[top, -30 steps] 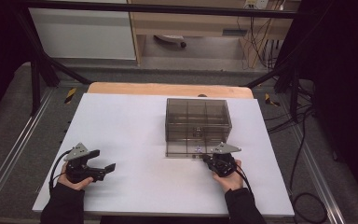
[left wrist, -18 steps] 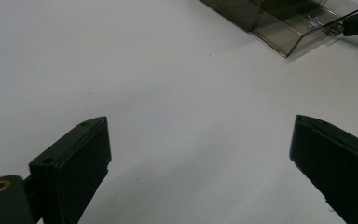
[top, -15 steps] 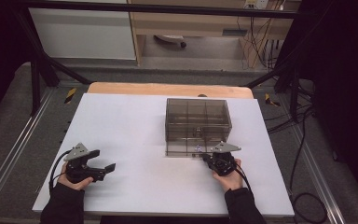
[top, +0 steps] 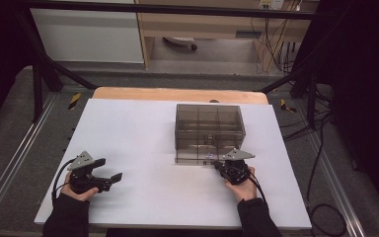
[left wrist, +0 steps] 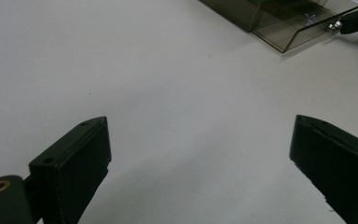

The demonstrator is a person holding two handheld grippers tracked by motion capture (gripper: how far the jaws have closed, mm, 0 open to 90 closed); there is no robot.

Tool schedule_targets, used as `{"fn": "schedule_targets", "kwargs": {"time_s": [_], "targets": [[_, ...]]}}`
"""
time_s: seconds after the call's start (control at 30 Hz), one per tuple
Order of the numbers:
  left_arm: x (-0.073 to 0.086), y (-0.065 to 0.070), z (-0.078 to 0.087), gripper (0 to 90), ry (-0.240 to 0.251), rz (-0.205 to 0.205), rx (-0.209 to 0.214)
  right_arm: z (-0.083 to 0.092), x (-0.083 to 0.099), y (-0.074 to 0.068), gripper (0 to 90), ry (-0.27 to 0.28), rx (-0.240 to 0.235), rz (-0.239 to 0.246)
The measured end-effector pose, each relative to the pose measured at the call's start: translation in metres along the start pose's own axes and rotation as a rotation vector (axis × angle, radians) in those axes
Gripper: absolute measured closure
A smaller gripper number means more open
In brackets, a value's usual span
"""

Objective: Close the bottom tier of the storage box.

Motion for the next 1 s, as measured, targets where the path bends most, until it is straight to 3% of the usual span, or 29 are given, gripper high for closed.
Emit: {"fn": "schedule_targets", "kwargs": {"time_s": [1.0], "targets": [[-0.0001,-0.0001,0.0000,4.7,0.000,0.001,0.000,-0.0041,-0.0056,0.0033,90.0,0.002,0.007,-0.002]]}}
Point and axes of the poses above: each handheld gripper's, and its own axes: z roughly backward along the jaws, x roughly out of its underside, y roughly to its right, the point moved 8 cm from there along -z, roughly forward along the jaws, and after that the axes turned 5 degrees about -y, right-handed, at the moved point
